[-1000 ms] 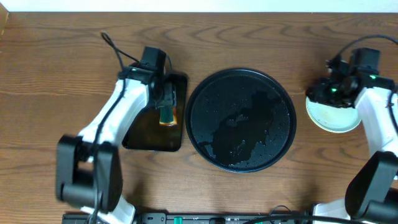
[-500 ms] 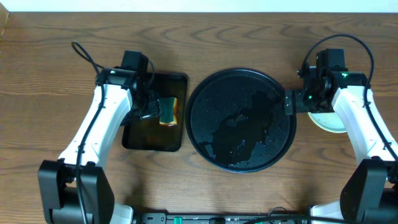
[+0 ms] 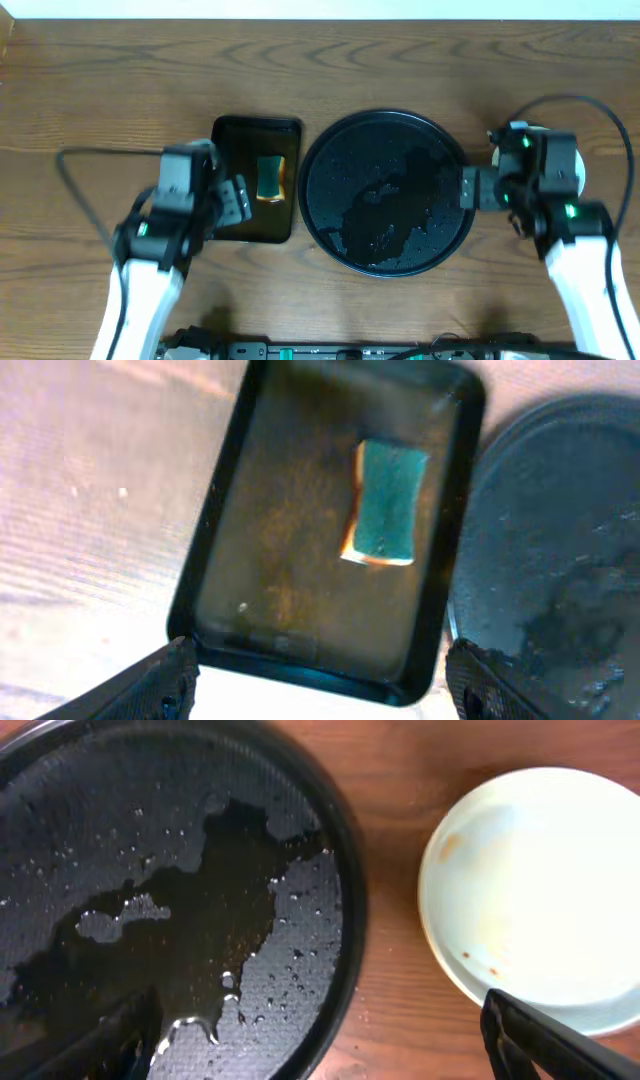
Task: Clean dirty plates on tray and stack at the side
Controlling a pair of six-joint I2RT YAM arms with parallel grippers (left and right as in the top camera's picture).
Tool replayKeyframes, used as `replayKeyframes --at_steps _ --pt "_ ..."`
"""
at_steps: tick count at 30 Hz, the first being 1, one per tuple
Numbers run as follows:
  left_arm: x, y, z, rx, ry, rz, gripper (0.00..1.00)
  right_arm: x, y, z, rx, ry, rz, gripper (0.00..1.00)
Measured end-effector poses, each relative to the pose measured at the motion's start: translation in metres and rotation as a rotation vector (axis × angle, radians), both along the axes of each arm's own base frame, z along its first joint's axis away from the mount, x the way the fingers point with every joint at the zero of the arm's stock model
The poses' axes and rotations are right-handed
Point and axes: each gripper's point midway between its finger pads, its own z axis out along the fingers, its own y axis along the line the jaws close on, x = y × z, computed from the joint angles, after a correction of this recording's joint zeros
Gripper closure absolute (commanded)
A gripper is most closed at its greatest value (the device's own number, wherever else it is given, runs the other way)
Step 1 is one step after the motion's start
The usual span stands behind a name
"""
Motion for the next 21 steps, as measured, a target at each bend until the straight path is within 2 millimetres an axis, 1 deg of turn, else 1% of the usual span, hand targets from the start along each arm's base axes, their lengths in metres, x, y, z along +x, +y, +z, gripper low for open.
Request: replayKeyframes --at_steps 3,6,7,9,12,16,21 --pt "-0.015 0.002 0.016 -0.01 -0.098 -0.006 0.2 -0.021 -0.003 0.012 -0.006 -0.094 -0.007 0.01" --pt "-0.02 0.003 0.024 -0.016 -0.139 -0.006 0.2 -0.036 -0.004 0.023 -0.009 -0.152 -0.012 0.01" --pt "-0.021 0.003 0.029 -0.018 -0.161 -0.007 0.2 -0.04 -0.004 0.025 -0.009 -0.159 -0.013 0.01" --pt "-0.022 0.003 0.033 -0.02 -0.177 -0.008 0.2 -0.05 -0.005 0.028 -0.009 -0.165 -0.013 0.01" --pt "-0.023 0.003 0.034 -0.02 -0.183 -0.008 0.2 -0.06 -0.006 0.027 -0.012 -0.154 -0.015 0.01" --pt "-0.022 0.003 0.032 -0.019 -0.175 -0.008 0.2 -0.065 -0.007 0.023 -0.016 -0.129 -0.018 0.01" --pt "-0.021 0.003 0.029 -0.018 -0.163 -0.008 0.2 -0.066 -0.007 0.02 -0.019 -0.116 -0.019 0.01"
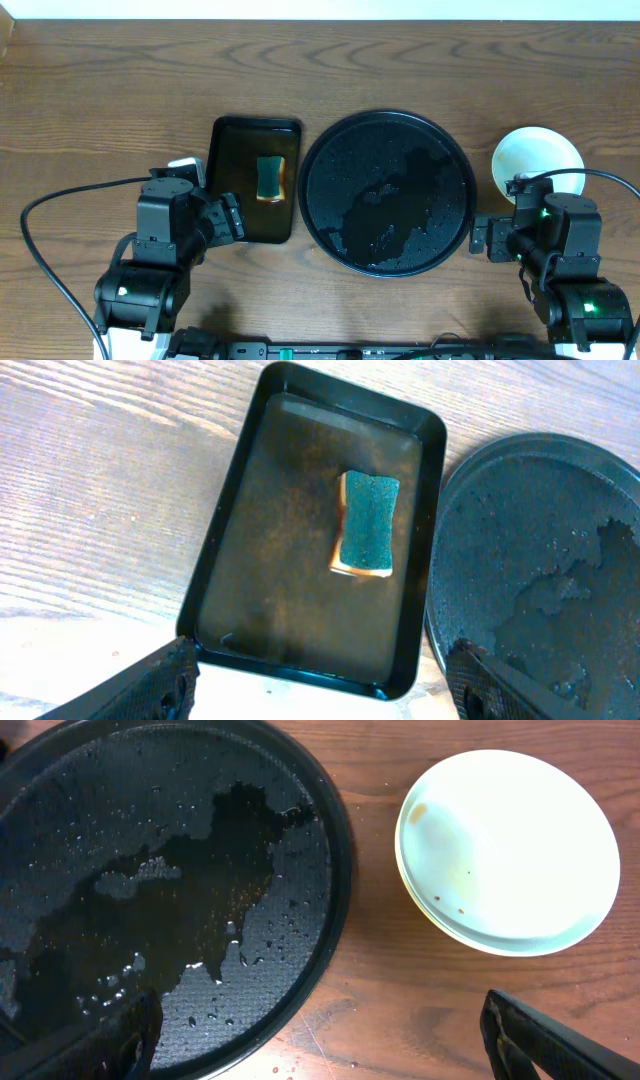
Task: Clean dirty plates on tray and stack at the side
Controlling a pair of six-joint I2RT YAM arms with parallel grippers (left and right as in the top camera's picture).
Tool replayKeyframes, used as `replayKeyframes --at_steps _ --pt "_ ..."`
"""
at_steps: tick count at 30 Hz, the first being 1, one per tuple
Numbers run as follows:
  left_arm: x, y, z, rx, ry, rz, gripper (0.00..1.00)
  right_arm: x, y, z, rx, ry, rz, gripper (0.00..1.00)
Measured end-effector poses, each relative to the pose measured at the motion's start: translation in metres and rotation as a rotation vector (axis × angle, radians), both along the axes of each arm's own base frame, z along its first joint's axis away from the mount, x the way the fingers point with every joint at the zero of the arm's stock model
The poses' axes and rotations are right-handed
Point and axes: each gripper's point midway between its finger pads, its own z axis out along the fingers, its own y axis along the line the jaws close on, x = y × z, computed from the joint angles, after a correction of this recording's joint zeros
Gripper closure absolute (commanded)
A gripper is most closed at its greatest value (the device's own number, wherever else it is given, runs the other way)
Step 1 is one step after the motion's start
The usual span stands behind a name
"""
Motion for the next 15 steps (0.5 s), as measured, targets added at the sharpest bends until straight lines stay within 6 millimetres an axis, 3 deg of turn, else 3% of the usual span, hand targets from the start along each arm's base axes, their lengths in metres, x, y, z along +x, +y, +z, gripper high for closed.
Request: replayKeyframes --at_steps 11,15 --pt "0.0 0.0 -0.001 0.001 0.005 0.0 0.2 -0.002 0.0 -0.001 -0.001 0.006 0.0 0.01" --pt "0.0 0.0 -0.001 0.001 0.005 0.0 0.2 0.009 0.0 0.019 -0.017 -0.124 0.018 0.01"
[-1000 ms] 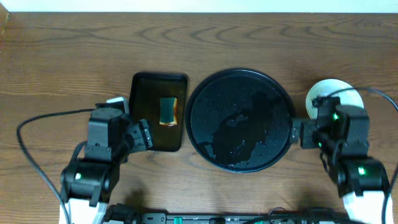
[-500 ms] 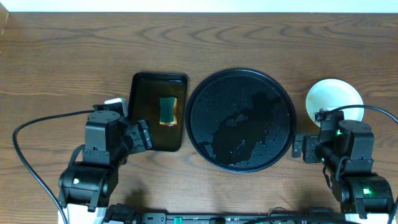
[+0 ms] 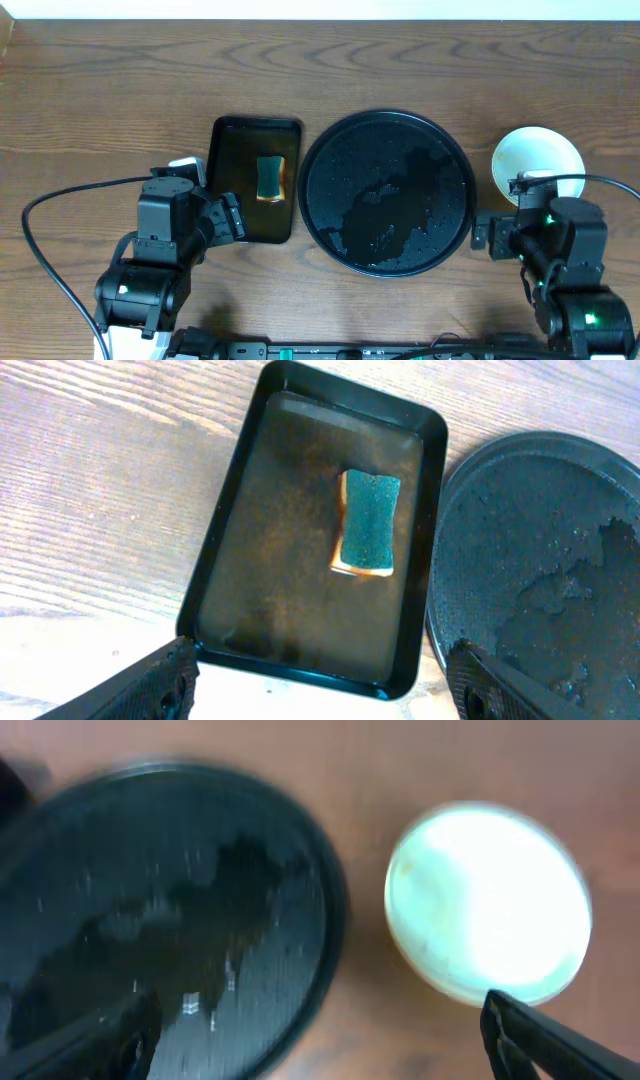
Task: Clean dirty plates on tray and stack at the side
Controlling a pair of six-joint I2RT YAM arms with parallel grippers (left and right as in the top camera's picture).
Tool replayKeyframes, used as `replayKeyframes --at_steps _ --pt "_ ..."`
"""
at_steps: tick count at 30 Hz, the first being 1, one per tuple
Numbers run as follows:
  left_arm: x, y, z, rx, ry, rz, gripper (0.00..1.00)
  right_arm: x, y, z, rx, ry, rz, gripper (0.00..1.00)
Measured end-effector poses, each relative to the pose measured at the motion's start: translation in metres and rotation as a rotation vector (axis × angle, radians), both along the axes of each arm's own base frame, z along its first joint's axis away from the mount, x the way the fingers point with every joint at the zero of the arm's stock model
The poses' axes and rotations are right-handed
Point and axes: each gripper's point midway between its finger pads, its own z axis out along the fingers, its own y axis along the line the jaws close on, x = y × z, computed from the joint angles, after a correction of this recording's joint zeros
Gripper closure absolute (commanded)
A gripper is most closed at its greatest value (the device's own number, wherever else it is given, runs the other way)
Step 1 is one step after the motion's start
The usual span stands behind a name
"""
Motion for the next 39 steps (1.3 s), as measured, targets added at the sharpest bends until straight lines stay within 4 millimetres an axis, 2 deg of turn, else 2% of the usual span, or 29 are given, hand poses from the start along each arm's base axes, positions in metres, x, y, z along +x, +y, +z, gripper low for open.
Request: replayKeyframes --at_steps 4,7,13,19,22,27,39 --pt "0.0 0.0 0.0 0.0 0.0 0.0 0.2 0.011 0.001 0.027 -0.01 -0.228 0.019 0.01" --pt "0.0 0.0 0.0 0.0 0.001 0.0 0.2 0.011 0.006 0.034 -0.001 -0.388 0.045 0.01" --pt "0.0 0.0 -0.001 0.0 0.002 0.0 0.2 0.001 0.02 0.035 0.018 -0.657 0.11 0.01" --pt "0.0 0.0 0.0 0.0 0.001 0.0 0.2 -0.006 0.024 0.038 0.028 -0.884 0.129 0.01" --pt "0.0 0.0 0.0 0.0 0.001 0.0 0.2 -0.004 0.025 0.022 0.026 -0.859 0.13 0.01" --pt "0.0 0.0 0.0 0.0 0.001 0.0 0.2 -0.001 0.026 -0.034 0.02 -0.635 0.14 0.01" --pt "0.0 0.0 0.0 0.0 0.001 0.0 0.2 -0.001 0.026 -0.033 0.02 -0.636 0.14 0.01"
